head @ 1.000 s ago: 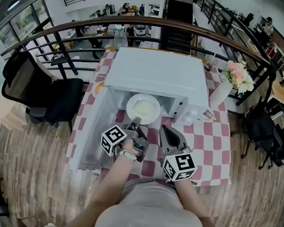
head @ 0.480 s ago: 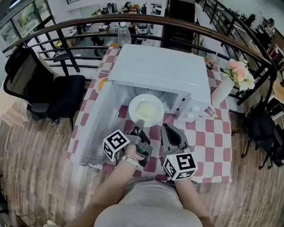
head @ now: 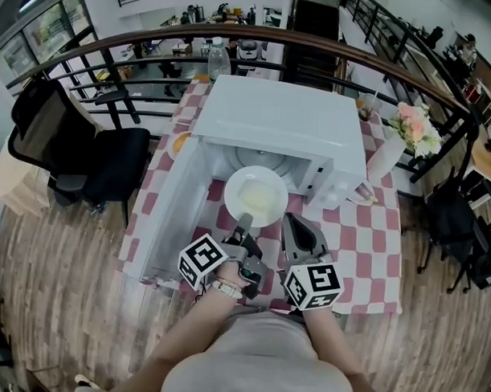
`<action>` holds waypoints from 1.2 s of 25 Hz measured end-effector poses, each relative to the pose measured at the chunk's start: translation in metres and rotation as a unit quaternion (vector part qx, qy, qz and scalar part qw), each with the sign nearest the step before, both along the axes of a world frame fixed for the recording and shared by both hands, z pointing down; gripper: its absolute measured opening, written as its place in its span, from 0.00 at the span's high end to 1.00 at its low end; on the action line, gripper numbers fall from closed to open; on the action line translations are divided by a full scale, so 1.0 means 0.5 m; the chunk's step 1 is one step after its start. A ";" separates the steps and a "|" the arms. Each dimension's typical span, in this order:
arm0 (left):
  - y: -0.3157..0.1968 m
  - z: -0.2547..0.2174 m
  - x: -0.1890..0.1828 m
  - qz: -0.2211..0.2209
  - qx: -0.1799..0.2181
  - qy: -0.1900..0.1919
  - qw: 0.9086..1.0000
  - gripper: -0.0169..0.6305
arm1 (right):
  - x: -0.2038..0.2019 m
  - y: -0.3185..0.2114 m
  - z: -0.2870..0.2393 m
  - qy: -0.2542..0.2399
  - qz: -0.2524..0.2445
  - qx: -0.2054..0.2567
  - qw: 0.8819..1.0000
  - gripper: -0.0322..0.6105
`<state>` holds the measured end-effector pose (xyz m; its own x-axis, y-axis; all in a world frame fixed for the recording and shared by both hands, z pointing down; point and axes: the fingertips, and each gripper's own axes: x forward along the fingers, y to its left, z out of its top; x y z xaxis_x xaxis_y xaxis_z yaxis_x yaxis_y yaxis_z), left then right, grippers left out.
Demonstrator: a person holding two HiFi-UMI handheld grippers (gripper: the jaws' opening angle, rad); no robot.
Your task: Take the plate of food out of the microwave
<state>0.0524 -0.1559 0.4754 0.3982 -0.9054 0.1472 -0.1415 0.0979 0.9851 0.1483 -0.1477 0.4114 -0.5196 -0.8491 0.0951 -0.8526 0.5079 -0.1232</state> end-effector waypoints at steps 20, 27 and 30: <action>0.020 -0.040 0.003 0.001 0.016 0.014 1.000 0.95 | 0.003 0.031 -0.018 0.006 0.003 0.019 1.000 0.91; 0.023 -0.041 0.004 0.002 0.014 0.021 1.000 0.95 | 0.005 0.034 -0.019 0.005 0.007 0.020 1.000 0.91; 0.024 -0.041 0.006 0.004 0.014 0.021 1.000 0.95 | 0.004 0.035 -0.018 0.005 0.007 0.021 1.000 0.91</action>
